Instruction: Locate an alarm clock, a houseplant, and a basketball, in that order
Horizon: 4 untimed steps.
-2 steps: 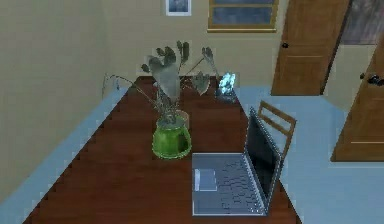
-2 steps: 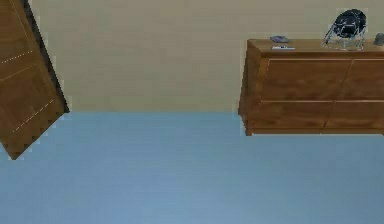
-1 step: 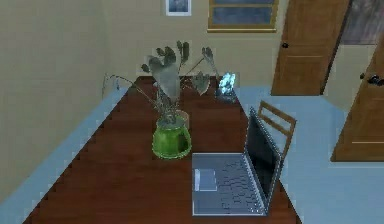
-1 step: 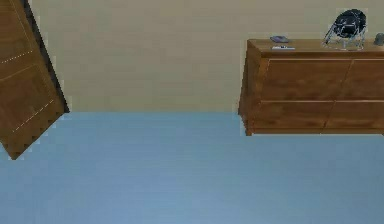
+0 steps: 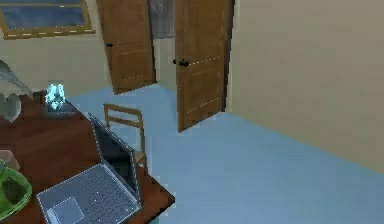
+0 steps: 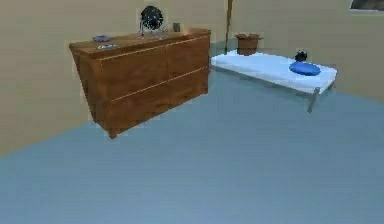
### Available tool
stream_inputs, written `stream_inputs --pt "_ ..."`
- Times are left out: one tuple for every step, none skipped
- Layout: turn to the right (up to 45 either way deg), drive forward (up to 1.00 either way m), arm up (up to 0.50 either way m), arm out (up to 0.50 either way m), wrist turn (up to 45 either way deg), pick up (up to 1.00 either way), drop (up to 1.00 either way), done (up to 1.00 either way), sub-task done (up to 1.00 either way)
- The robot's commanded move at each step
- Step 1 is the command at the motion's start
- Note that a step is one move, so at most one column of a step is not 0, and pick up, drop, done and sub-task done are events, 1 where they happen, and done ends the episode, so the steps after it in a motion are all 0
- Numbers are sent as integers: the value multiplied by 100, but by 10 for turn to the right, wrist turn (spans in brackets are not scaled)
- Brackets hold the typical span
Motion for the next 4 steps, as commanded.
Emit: stream_inputs --pt "450 0 0 0 0 0 0 0 0" --pt "450 0 0 0 0 0 0 0 0" --pt "420 0 0 0 0 0 0 0 0" --pt "30 0 0 0 0 0 0 0 0"
